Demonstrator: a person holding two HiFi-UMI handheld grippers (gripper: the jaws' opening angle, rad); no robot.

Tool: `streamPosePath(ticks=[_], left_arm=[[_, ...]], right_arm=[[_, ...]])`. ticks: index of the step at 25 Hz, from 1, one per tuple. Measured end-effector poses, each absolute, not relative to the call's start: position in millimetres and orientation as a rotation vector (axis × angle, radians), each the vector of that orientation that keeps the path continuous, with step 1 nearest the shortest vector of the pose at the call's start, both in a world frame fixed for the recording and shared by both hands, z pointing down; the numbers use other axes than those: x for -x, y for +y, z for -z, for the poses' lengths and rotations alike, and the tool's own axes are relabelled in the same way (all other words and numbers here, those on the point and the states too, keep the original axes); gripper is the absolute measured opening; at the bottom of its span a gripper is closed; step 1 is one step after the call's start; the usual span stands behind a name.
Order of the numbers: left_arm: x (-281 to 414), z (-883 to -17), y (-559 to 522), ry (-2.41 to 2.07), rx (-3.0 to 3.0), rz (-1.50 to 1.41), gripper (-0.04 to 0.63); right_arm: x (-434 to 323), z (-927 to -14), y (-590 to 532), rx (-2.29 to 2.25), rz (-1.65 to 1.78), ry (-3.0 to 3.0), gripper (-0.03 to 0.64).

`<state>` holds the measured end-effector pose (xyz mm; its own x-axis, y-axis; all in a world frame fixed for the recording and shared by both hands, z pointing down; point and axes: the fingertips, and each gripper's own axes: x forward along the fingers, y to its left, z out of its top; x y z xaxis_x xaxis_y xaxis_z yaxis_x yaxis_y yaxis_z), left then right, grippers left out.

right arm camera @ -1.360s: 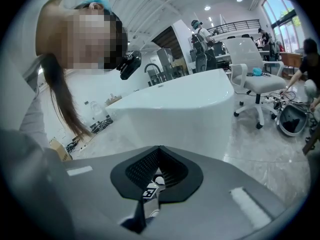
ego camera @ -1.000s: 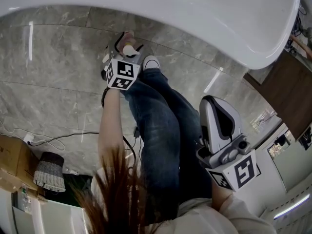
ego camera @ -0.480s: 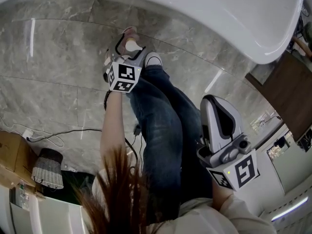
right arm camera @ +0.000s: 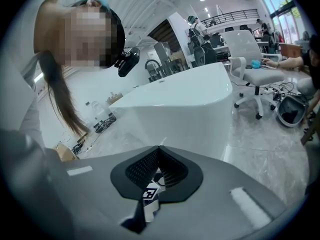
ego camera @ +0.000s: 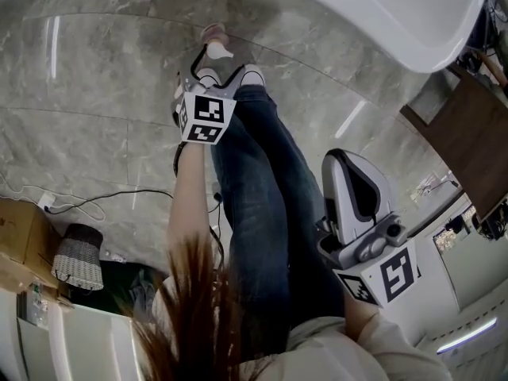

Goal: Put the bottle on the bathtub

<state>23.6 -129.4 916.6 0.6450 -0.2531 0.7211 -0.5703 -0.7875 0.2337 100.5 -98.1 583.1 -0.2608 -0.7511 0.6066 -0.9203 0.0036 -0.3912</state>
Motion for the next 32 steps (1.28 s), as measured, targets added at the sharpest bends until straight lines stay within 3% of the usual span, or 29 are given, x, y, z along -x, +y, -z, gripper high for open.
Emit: streamPosePath(ticks=[4,9,24,32], left_arm=[[-20.6,-885.0,-140.9,-0.693,-2.405,-0.892,0.407],[-19.4,-853.0,-163.7,-0.722,-2.437,-0.873,0.347],[-2.7,-792.0,-187.6,-0.868,-2.383,-0.833,0.068],[-1.5,-776.2,-198.8,-0.906,-2.367,-0.871,0.049]], right_arm=[[-98.1,-565.9,-100.1,-1.756,-1.120,-2.048,-0.003],[-96.2,-547.7,-107.6,-1.781,-1.137,-2.045,-0.003],[-87.4,-518.4,-113.5,-1.815,-1.161,-2.059,-0.003],[-84.1,-505.5,-115.6,-1.840,-1.165,-2.060,-0.003]])
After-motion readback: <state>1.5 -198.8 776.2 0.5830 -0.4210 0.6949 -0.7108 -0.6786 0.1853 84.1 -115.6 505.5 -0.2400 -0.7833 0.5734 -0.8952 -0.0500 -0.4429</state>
